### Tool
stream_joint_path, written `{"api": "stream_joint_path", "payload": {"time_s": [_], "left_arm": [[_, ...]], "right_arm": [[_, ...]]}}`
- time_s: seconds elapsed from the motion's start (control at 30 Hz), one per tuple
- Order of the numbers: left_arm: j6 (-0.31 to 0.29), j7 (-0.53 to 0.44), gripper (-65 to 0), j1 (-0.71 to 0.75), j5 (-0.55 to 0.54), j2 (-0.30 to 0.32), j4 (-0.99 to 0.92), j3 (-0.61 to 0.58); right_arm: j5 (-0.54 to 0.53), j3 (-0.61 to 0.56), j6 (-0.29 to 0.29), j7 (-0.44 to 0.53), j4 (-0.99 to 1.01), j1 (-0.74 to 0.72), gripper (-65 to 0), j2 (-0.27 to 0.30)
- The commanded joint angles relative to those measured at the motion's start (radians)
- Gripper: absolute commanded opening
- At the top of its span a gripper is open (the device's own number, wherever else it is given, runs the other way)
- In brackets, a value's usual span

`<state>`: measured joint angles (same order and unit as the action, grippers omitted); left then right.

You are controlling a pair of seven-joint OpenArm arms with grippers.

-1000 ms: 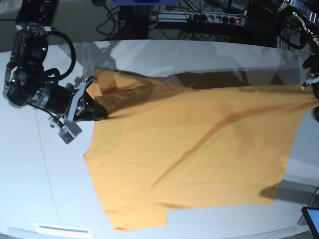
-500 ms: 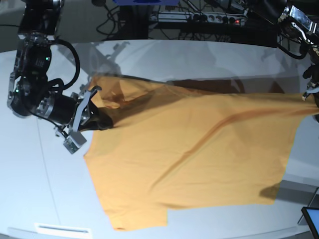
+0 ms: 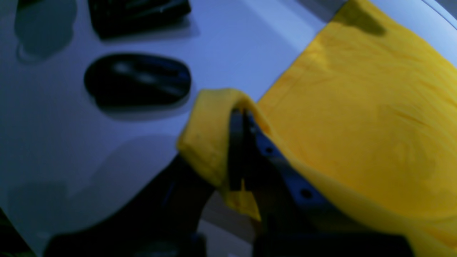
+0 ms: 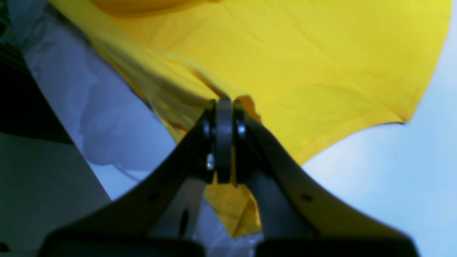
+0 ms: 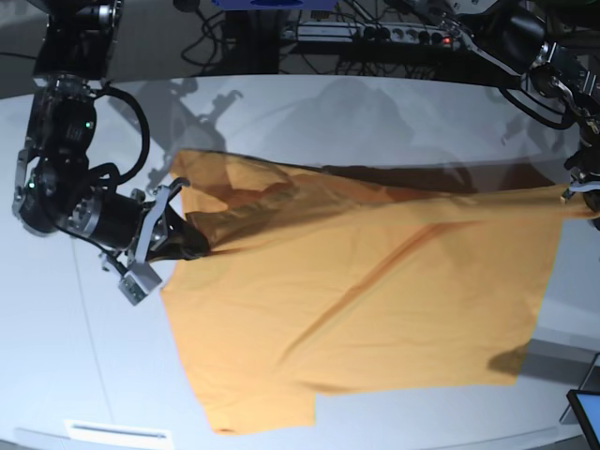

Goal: Fold the T-shirt properly
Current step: 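Drag the held edge across the shirt, folding it over the body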

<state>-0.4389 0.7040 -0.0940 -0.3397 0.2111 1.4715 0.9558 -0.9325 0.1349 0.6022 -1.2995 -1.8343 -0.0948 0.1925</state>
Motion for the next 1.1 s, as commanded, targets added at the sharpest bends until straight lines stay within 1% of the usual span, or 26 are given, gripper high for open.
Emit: {"api": "stream_joint_path", "payload": {"time_s": [0.0, 0.13, 0.2, 0.27, 0.37, 0.67, 0.73, 0.77, 0.83, 0.87, 0.97, 1.07], "left_arm": [[0.002, -0.03, -65.0, -0.02, -0.011, 0.024, 0.01, 0.001], [0.002, -0.031, -65.0, -0.026, -0.011, 0.024, 0.001, -0.004], [0.002, -0.033, -65.0, -0.026, -0.011, 0.027, 0.001, -0.041], [0.002, -0.033, -65.0, -0.026, -0.011, 0.046, -0.001, -0.073], [0.002, -0.056, -65.0, -0.037, -0.011, 0.046, -0.001, -0.09], [0.002, -0.063, -65.0, -0.077, -0.011, 0.073, -0.13, -0.09], [0.002, -0.07, -65.0, -0.083, -0.011, 0.08, -0.145, -0.09], [0.002, -0.085, -65.0, -0.094, -0.009, 0.083, -0.159, -0.09], [0.002, -0.106, -65.0, -0.103, -0.009, 0.087, -0.185, -0.091], [0.002, -0.111, -65.0, -0.105, -0.009, 0.1, -0.197, -0.099], [0.002, -0.116, -65.0, -0.106, -0.009, 0.133, -0.228, -0.18], [0.004, -0.172, -65.0, -0.111, -0.009, 0.144, -0.242, -0.242]], "right_arm": [[-0.009, 0.004, 0.002, 0.022, 0.005, -0.024, -64.7, 0.006], [-0.007, 0.004, 0.002, 0.024, 0.023, -0.041, -64.7, 0.006], [-0.007, 0.004, 0.002, 0.024, 0.025, -0.049, -64.7, 0.006], [-0.007, 0.004, 0.002, 0.024, 0.026, -0.058, -64.7, 0.006], [-0.007, 0.004, 0.002, 0.024, 0.028, -0.069, -64.7, 0.006], [-0.006, -0.001, 0.005, 0.062, 0.095, -0.085, -64.7, 0.014], [-0.006, -0.03, 0.005, 0.08, 0.098, -0.092, -64.7, 0.02], [0.005, -0.053, 0.005, 0.094, 0.098, -0.102, -64.7, 0.034], [0.028, -0.1, 0.005, 0.116, 0.106, -0.116, -64.7, 0.04], [0.034, -0.12, 0.005, 0.123, 0.118, -0.121, -64.7, 0.042], [0.042, -0.151, 0.003, 0.146, 0.176, -0.144, -64.7, 0.037], [0.042, -0.177, 0.003, 0.189, 0.233, -0.148, -64.7, 0.038]]}}
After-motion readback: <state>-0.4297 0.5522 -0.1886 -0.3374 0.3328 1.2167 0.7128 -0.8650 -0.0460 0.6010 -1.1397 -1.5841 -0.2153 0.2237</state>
